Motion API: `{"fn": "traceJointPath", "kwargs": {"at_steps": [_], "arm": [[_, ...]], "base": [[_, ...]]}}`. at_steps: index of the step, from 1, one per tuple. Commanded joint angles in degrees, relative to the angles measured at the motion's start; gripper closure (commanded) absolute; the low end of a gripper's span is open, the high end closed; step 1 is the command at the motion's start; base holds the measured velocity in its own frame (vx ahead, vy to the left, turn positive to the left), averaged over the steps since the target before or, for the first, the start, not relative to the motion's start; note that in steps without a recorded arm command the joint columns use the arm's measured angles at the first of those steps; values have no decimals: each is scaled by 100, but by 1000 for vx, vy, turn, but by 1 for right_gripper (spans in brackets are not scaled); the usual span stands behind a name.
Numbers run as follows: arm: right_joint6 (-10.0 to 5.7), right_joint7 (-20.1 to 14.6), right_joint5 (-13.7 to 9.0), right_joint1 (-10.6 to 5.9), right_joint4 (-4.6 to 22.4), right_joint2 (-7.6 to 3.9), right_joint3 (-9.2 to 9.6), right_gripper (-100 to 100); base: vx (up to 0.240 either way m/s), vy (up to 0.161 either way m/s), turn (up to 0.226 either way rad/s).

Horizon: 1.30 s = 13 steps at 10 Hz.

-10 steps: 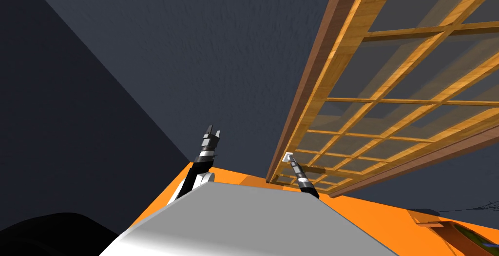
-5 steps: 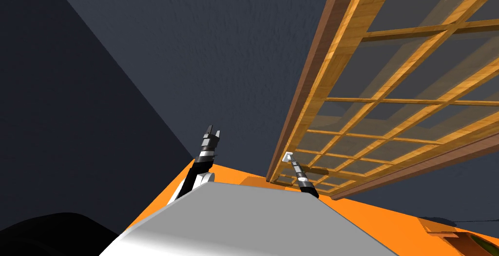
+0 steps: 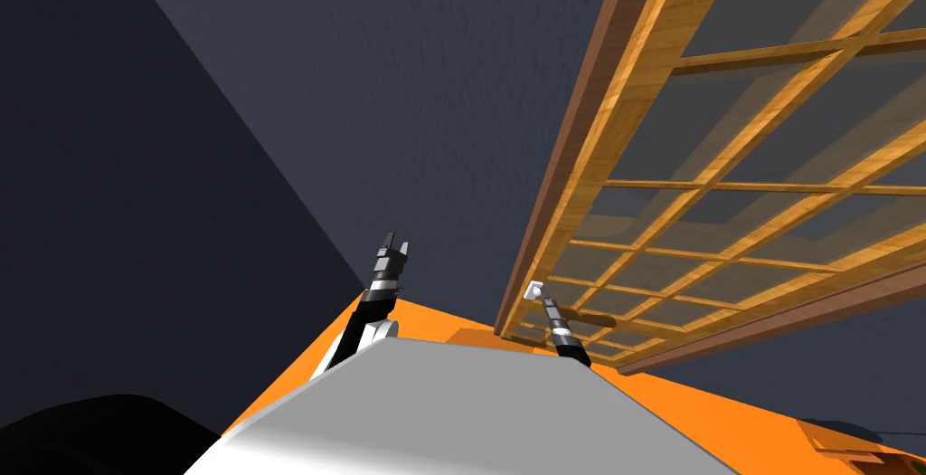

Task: Pull the door open

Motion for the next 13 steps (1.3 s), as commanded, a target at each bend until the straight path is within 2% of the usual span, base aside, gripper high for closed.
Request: {"fn": "traceJointPath", "kwargs": {"at_steps": [1,2,3,5,6,7,8,10,11,12,13], "arm": [[-5,-176,-38,-2,0,38,57,100],[13,-394,-148,-10,-3,36,101,100],[13,-414,-148,-10,-3,36,101,100],[48,-794,-368,-27,-10,32,189,100],[48,-891,-368,-27,-10,32,189,100],[66,-1089,-478,-36,-14,30,233,100],[66,-1129,-478,-36,-14,30,233,100],[103,-1497,-705,-53,-21,26,324,100],[103,-1605,-705,-53,-21,26,324,100],[121,-1813,-818,-62,-25,24,369,100],[121,-1843,-818,-62,-25,24,369,100]], "base": [[-47,-15,32],[-48,-21,82],[-40,-18,43],[-61,-26,110],[-52,-33,41],[-52,-28,70],[-39,-18,42],[-60,-23,101],[-49,-25,53],[-60,-26,59],[-49,-18,51]]}}
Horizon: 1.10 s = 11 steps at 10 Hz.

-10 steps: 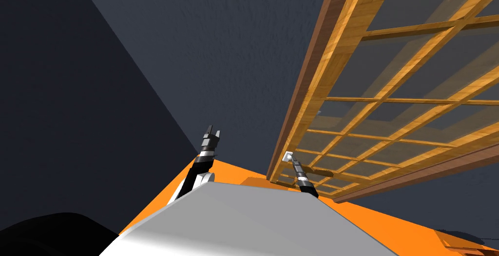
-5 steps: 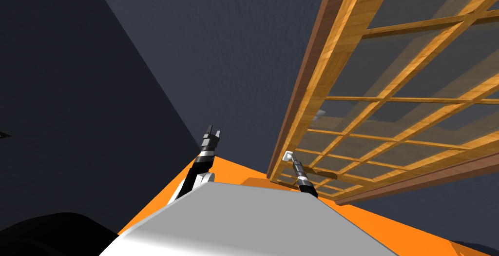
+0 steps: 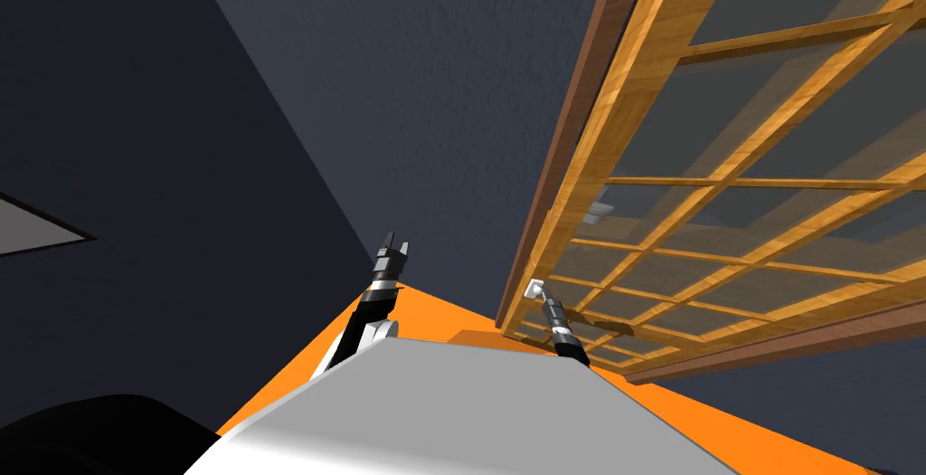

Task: Pull the door open

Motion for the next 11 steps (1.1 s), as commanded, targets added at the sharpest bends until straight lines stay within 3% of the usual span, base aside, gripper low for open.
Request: {"fn": "traceJointPath", "kwargs": {"at_steps": [1,3,4,11], "arm": [[-53,-286,-107,-65,23,39,93,100],[-35,-538,-221,-74,19,37,139,100],[0,-633,-287,-76,112,20,104,-100],[76,-1626,-611,-140,78,105,222,-100]], "base": [[-53,-18,84],[-66,-25,87],[-34,-19,11],[-43,1,31]]}}
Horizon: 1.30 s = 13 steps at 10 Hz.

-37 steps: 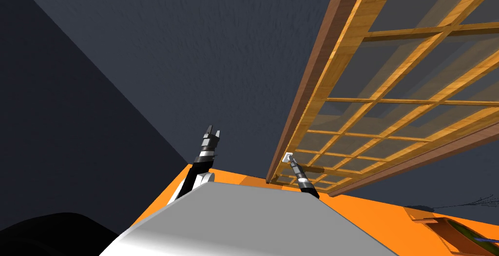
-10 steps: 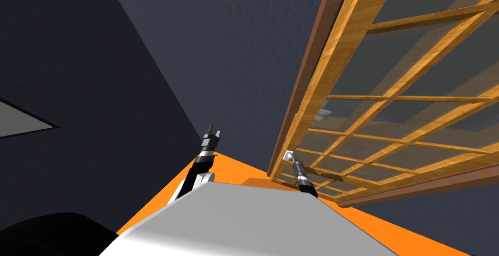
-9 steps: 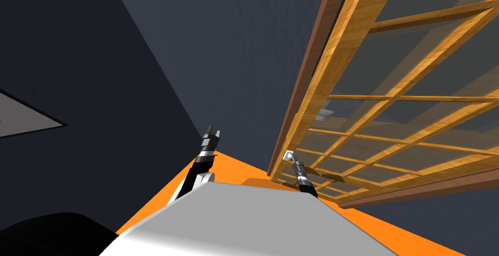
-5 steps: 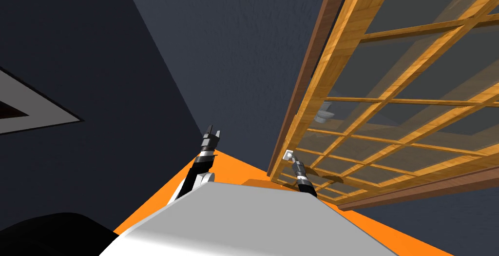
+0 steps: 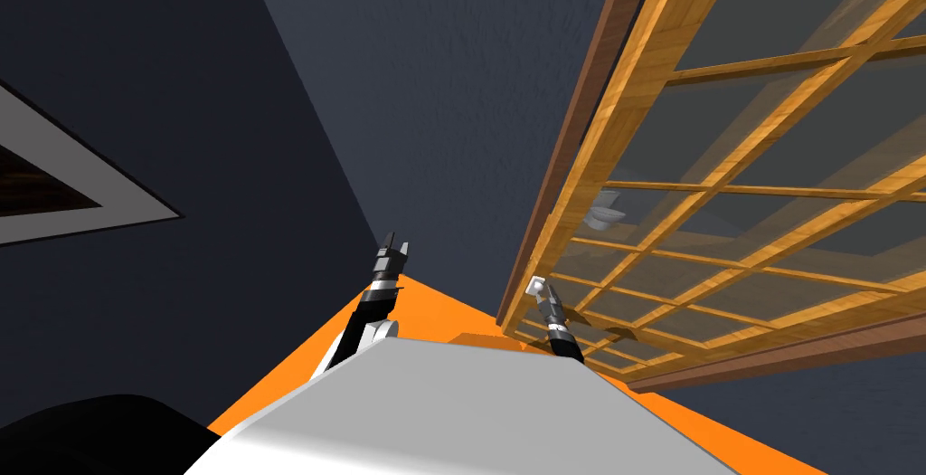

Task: Pull the door open

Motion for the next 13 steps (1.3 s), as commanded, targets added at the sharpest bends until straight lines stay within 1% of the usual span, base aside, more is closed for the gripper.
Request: {"fn": "traceJointPath", "kwargs": {"at_steps": [1,2,3,4,5,7,8,9,10,11,12,13], "arm": [[23,-286,-111,-27,-3,30,40,-100],[23,-340,-111,-27,-3,30,40,-100],[42,-560,-190,-42,-11,51,69,-100],[61,-710,-274,-59,-20,72,99,-100],[61,-791,-274,-59,-20,72,99,-100],[102,-1160,-450,-94,-38,118,164,-100],[102,-1258,-450,-94,-38,118,164,-100],[124,-1459,-544,-112,-48,143,198,-100],[124,-1494,-544,-112,-48,143,198,-100],[146,-1722,-637,-130,-58,167,232,-100],[168,-1869,-733,-149,-68,192,267,-100],[168,-1967,-733,-149,-68,192,267,-100]], "base": [[-55,-9,46],[-42,-9,16],[-45,-17,30],[-63,-9,44],[-46,-3,20],[-62,-10,46],[-55,-10,16],[-53,-4,30],[-41,-9,18],[-50,-17,31],[-73,-20,67],[-49,-17,19]]}}
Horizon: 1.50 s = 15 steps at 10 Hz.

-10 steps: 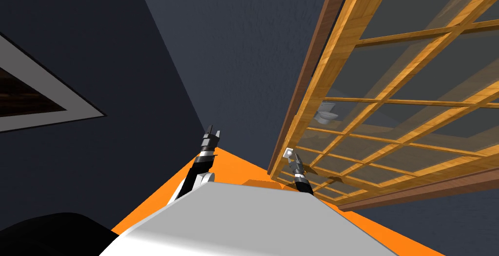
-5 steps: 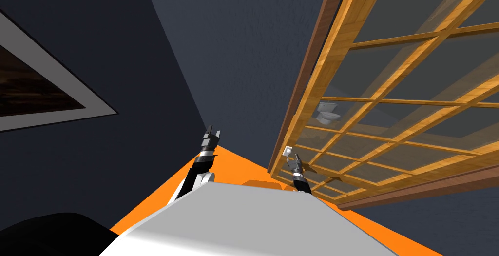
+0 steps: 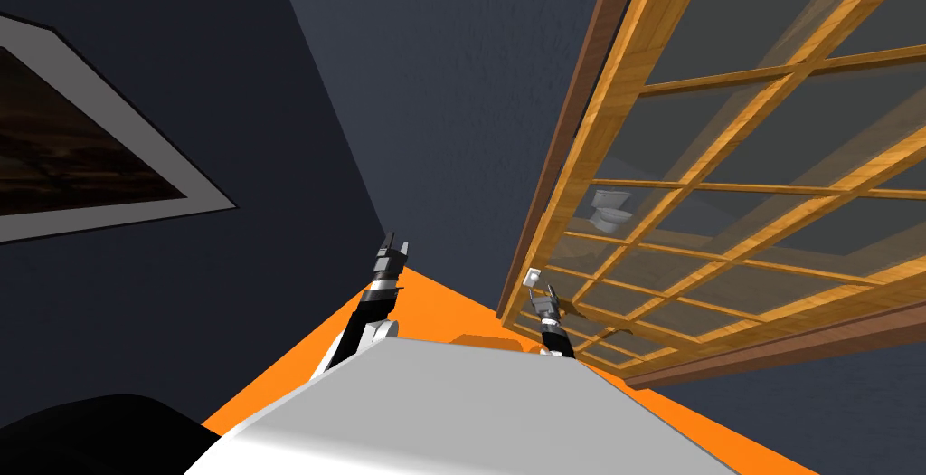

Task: Pull the door open

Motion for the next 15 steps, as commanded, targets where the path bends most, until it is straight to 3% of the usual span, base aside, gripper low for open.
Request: {"fn": "traceJointPath", "kwargs": {"at_steps": [1,15], "arm": [[33,-286,-114,-18,-22,30,40,-100],[203,-2193,-845,-162,-97,220,306,-100]], "base": [[-48,-12,28],[-53,-14,30]]}}
